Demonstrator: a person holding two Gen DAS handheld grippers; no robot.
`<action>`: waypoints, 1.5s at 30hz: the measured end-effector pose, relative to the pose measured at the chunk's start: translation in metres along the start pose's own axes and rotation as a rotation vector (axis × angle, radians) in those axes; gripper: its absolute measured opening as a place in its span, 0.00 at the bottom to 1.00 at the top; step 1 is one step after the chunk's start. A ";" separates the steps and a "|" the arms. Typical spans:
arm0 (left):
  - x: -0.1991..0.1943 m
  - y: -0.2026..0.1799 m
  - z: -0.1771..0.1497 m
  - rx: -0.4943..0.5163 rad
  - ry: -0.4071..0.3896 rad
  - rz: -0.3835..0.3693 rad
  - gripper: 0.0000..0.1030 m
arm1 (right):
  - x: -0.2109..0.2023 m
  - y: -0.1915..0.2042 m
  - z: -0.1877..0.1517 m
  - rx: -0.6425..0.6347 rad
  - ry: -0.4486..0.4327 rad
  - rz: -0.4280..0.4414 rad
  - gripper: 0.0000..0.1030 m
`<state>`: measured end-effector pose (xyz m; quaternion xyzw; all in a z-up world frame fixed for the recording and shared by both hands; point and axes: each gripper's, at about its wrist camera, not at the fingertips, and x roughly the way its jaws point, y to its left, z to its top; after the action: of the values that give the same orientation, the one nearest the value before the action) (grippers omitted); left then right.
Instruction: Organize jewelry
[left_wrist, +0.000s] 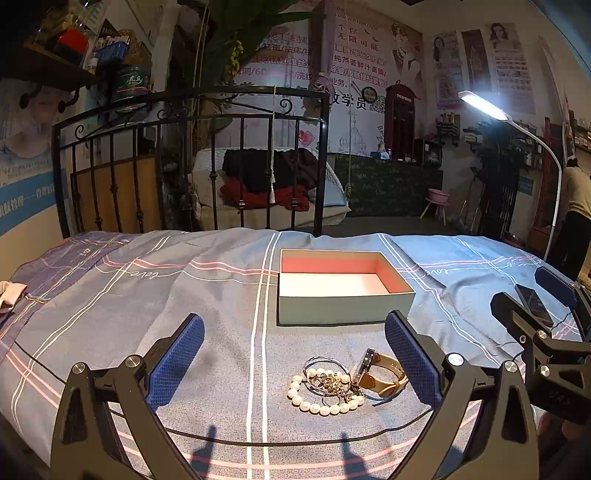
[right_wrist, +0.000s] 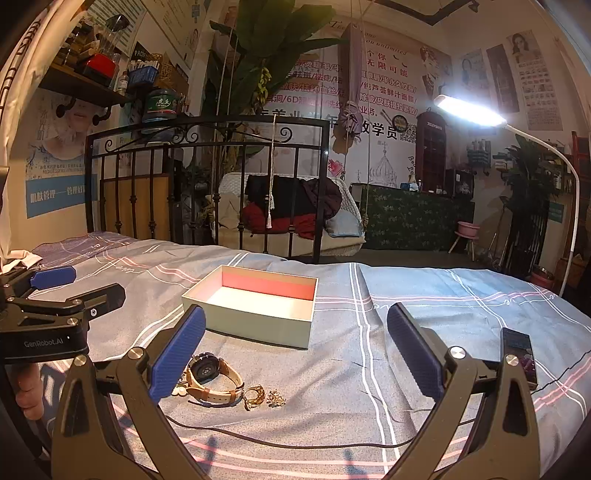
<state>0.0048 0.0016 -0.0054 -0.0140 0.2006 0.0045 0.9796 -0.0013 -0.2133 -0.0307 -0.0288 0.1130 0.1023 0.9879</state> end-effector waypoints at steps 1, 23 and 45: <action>0.000 0.000 0.000 -0.001 0.001 0.001 0.94 | 0.000 0.000 0.000 0.000 -0.001 -0.001 0.94; 0.002 0.001 -0.002 0.003 0.011 -0.001 0.94 | 0.003 0.001 0.000 -0.001 0.007 0.004 0.94; 0.004 0.000 -0.005 0.006 0.020 -0.003 0.94 | 0.004 0.000 0.002 0.001 0.012 0.010 0.94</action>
<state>0.0061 0.0014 -0.0119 -0.0116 0.2103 0.0026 0.9776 0.0028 -0.2119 -0.0293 -0.0281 0.1192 0.1071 0.9867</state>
